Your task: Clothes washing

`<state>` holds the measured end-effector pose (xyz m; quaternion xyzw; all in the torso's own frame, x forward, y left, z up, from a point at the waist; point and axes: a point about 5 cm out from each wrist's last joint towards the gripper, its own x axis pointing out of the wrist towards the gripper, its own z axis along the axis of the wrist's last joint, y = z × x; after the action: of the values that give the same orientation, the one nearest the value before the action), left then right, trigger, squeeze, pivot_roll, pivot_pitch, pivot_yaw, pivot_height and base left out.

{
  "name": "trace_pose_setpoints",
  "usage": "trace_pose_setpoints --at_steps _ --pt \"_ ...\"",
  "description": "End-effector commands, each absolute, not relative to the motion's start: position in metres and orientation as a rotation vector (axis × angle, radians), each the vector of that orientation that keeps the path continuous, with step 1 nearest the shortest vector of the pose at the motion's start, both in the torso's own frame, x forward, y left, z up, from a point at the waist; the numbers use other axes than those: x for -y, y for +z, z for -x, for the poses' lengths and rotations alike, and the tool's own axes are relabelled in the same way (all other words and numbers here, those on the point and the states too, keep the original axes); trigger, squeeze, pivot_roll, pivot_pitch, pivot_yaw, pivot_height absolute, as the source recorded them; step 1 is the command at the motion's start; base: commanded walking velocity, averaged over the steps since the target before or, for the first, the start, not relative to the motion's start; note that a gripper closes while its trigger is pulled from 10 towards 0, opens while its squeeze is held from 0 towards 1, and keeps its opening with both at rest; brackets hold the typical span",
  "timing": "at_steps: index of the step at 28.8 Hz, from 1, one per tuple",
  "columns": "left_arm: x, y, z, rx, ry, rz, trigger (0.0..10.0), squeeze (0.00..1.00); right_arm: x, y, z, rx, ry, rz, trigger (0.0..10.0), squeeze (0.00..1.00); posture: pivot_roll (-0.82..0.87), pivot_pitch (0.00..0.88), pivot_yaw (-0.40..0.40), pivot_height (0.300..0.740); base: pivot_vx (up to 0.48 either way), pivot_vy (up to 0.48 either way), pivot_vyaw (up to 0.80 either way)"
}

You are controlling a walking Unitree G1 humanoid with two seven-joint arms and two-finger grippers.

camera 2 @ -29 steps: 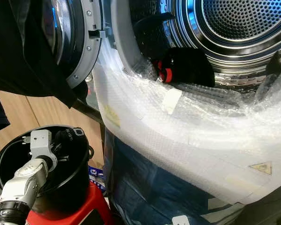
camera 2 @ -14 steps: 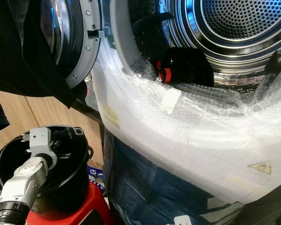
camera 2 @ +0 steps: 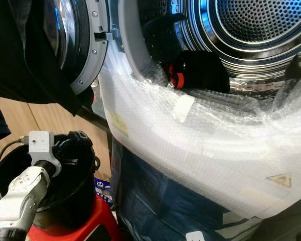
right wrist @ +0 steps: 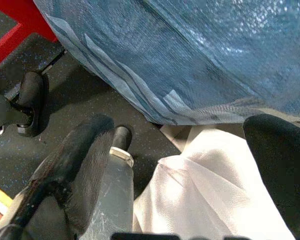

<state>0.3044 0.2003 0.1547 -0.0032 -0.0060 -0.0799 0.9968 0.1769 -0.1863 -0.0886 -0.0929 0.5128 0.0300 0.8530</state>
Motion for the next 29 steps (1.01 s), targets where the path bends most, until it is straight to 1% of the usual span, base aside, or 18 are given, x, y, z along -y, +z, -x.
trace_pose_setpoints --at_steps 1,3,5,6,7,8,11,13,14,17,19,21,22,25,29 --pt "-0.19 0.174 -0.298 0.072 -0.272 -0.022 0.0 0.0 0.187 -0.088 -0.177 -1.077 0.067 0.197 10.0 0.0 0.25 0.0 -0.049 0.74 0.0 0.0 0.0" --pt "-0.184 0.181 -0.293 0.086 -0.342 -0.074 0.0 0.0 0.186 -0.088 -0.179 -1.073 0.071 0.197 10.0 0.0 0.26 0.0 -0.052 0.74 0.0 0.0 0.0" --pt "-0.173 0.189 -0.29 0.098 -0.445 -0.123 0.0 0.0 0.185 -0.088 -0.179 -1.071 0.077 0.199 10.0 0.0 0.26 0.0 -0.053 0.74 0.0 0.0 0.0" --pt "-0.158 0.199 -0.285 0.115 -0.553 -0.142 0.0 0.0 0.183 -0.088 -0.18 -1.071 0.084 0.201 10.0 0.0 0.26 0.0 -0.051 0.74 0.0 0.0 0.0" --pt "-0.158 0.199 -0.285 0.115 -0.553 -0.142 0.0 0.0 0.183 -0.088 -0.18 -1.071 0.084 0.201 10.0 0.0 0.26 0.0 -0.051 0.74 0.0 0.0 0.0" --pt "-0.146 0.207 -0.282 0.133 -0.632 -0.179 0.0 0.0 0.182 -0.088 -0.18 -1.069 0.088 0.201 10.0 0.0 0.26 0.0 -0.051 0.74 0.0 0.0 0.0" --pt "-0.123 0.219 -0.281 0.168 -0.767 -0.25 0.0 0.0 0.18 -0.088 -0.181 -1.066 0.092 0.204 10.0 0.0 0.26 0.0 -0.046 0.74 0.0 0.0 0.0" --pt "-0.119 0.221 -0.281 0.173 -0.782 -0.254 0.0 0.0 0.18 -0.088 -0.181 -1.065 0.092 0.204 10.0 0.0 0.26 0.0 -0.045 0.74 0.0 0.0 0.0" --pt "-0.108 0.224 -0.279 0.177 -0.847 -0.25 0.0 0.0 0.179 -0.088 -0.181 -1.064 0.092 0.204 10.0 0.0 0.25 0.0 -0.045 0.74 0.0 0.0 0.0" --pt "-0.087 0.222 -0.275 0.174 -0.977 -0.257 0.0 0.0 0.179 -0.088 -0.181 -1.063 0.092 0.203 10.0 0.0 0.25 0.0 -0.045 0.74 0.0 0.0 0.0" --pt "-0.063 0.222 -0.271 0.2 -1.079 -0.277 0.0 0.0 0.18 -0.088 -0.18 -1.065 0.096 0.207 10.0 0.0 0.24 0.0 -0.043 0.74 0.0 0.0 0.0" --pt "-0.05 0.225 -0.269 0.22 -1.121 -0.259 0.0 0.0 0.18 -0.088 -0.18 -1.065 0.098 0.208 10.0 0.0 0.23 0.0 -0.044 0.74 0.0 0.0 0.0" --pt "-0.038 0.228 -0.266 0.235 -1.161 -0.241 0.0 0.0 0.181 -0.088 -0.18 -1.065 0.089 0.201 10.0 0.0 0.22 0.0 -0.04 0.74 0.0 0.0 0.0" --pt "-0.029 0.226 -0.261 0.236 -1.199 -0.217 0.0 0.0 0.182 -0.088 -0.179 -1.066 0.071 0.189 10.0 0.0 0.21 0.0 -0.037 0.74 0.0 0.0 0.0" --pt "-0.026 0.223 -0.258 0.227 -1.199 -0.214 0.0 0.0 0.185 -0.089 -0.177 -1.07 0.068 0.188 10.0 0.0 0.23 0.009 -0.046 0.74 0.0 0.0 0.0"
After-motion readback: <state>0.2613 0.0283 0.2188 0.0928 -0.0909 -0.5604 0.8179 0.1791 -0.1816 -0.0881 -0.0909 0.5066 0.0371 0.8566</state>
